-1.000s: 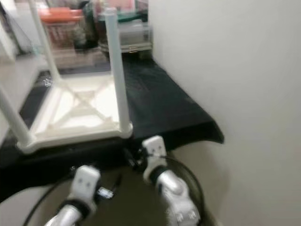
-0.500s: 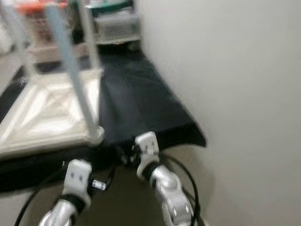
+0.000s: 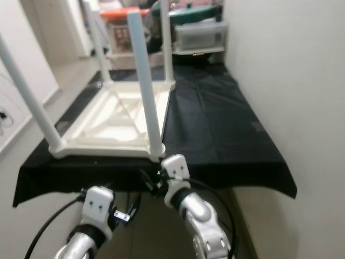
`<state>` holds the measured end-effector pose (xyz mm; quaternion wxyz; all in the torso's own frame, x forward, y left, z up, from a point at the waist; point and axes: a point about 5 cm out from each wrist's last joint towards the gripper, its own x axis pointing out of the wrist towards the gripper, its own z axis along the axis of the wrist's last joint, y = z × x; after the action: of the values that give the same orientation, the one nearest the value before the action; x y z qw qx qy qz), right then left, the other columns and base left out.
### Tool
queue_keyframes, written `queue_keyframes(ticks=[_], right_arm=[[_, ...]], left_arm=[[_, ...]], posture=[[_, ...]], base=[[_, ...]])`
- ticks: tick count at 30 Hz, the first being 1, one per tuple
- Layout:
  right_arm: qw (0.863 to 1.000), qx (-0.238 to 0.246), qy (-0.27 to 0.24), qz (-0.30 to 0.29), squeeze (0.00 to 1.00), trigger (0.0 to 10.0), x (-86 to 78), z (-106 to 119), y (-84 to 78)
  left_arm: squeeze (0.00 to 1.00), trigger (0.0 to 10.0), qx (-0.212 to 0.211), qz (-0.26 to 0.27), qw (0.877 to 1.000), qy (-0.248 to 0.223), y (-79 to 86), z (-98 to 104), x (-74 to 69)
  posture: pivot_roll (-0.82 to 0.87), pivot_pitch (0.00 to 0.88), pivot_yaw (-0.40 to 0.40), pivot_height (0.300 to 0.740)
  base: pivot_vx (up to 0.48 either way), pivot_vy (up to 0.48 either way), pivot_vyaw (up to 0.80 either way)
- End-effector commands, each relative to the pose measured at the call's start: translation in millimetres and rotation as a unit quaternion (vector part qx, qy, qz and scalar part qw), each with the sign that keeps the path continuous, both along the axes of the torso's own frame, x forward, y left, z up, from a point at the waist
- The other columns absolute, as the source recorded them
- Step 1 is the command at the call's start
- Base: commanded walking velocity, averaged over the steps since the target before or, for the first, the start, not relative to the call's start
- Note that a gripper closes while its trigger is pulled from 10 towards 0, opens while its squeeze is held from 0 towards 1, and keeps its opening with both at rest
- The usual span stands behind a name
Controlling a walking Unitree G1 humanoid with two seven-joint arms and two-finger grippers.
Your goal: Building children table
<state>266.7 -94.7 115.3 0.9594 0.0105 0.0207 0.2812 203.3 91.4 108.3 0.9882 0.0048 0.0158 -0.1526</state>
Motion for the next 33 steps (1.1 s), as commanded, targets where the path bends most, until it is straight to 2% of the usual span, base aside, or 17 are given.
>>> queue_keyframes(ticks=[1,3,8,9,10,12,14,17,20,23,27,33], right_arm=[[1.000,-0.004,0.010,-0.013,0.00,10.0,2.7,-4.0,0.2],[1.000,-0.002,0.010,-0.028,0.00,10.0,4.8,-3.5,-4.0],[0.988,0.026,0.021,-0.150,0.00,10.0,18.5,-1.8,-35.8],[0.988,0.026,0.021,-0.150,0.00,10.0,18.5,-1.8,-35.8],[0.985,0.028,0.020,-0.171,0.00,10.0,20.7,-1.3,-42.6],[0.985,0.028,0.020,-0.171,0.00,10.0,20.7,-1.3,-42.6],[0.976,0.006,0.010,-0.216,0.00,10.0,24.7,0.4,-58.3],[0.970,-0.008,0.001,-0.241,0.00,10.0,25.9,2.1,-66.1],[0.951,-0.035,-0.021,-0.305,0.00,10.0,26.7,5.7,-80.2],[0.943,-0.048,-0.022,-0.329,0.00,10.0,27.4,5.3,-84.0],[0.942,-0.043,-0.015,-0.333,0.00,10.0,29.1,3.5,-83.4],[0.941,-0.042,-0.011,-0.336,0.00,10.0,29.9,0.3,-80.4]], left_arm=[[0.00,10.0,0.010,0.016,1.000,0.008,7.9,-3.7,0.0],[0.00,10.0,0.009,0.024,1.000,0.001,10.0,-1.9,0.4],[0.00,10.0,0.020,0.098,0.995,-0.025,34.0,5.8,2.8],[0.00,10.0,0.020,0.098,0.995,-0.025,34.0,5.8,2.8],[0.00,10.0,0.025,0.112,0.993,-0.030,39.2,7.1,2.6],[0.00,10.0,0.025,0.112,0.993,-0.030,39.2,7.1,2.6],[0.00,10.0,0.040,0.148,0.987,-0.038,51.9,10.1,1.6],[0.00,10.0,0.044,0.164,0.985,-0.039,58.1,10.8,1.5],[0.00,10.0,0.052,0.191,0.979,-0.041,71.0,11.5,4.4],[0.00,10.0,0.061,0.206,0.976,-0.045,78.3,13.1,6.9],[0.00,10.0,0.066,0.222,0.972,-0.050,84.3,15.4,8.6],[0.00,10.0,0.068,0.233,0.969,-0.052,88.0,15.6,9.0]], posture=[[-0.08,0.000,0.006,0.740],[-0.08,0.000,0.006,0.740],[-0.08,0.000,0.007,0.740],[-0.08,0.000,0.007,0.740],[-0.08,0.000,0.007,0.740],[-0.08,0.000,0.007,0.740],[-0.08,0.000,0.015,0.740],[-0.08,0.000,0.015,0.740],[-0.08,0.000,0.023,0.740],[-0.08,0.000,0.024,0.740],[-0.08,0.000,0.024,0.740],[-0.08,0.000,0.028,0.740]], base=[[0.000,0.000,0.00],[0.000,0.000,0.00],[0.000,0.000,0.00],[0.000,0.000,0.00],[0.000,0.000,0.00],[0.000,0.000,0.00],[0.000,0.000,-0.80],[0.000,0.000,-0.80],[0.000,0.000,-0.28],[0.000,0.000,0.00],[0.000,0.000,0.00],[0.000,0.000,-0.68]])
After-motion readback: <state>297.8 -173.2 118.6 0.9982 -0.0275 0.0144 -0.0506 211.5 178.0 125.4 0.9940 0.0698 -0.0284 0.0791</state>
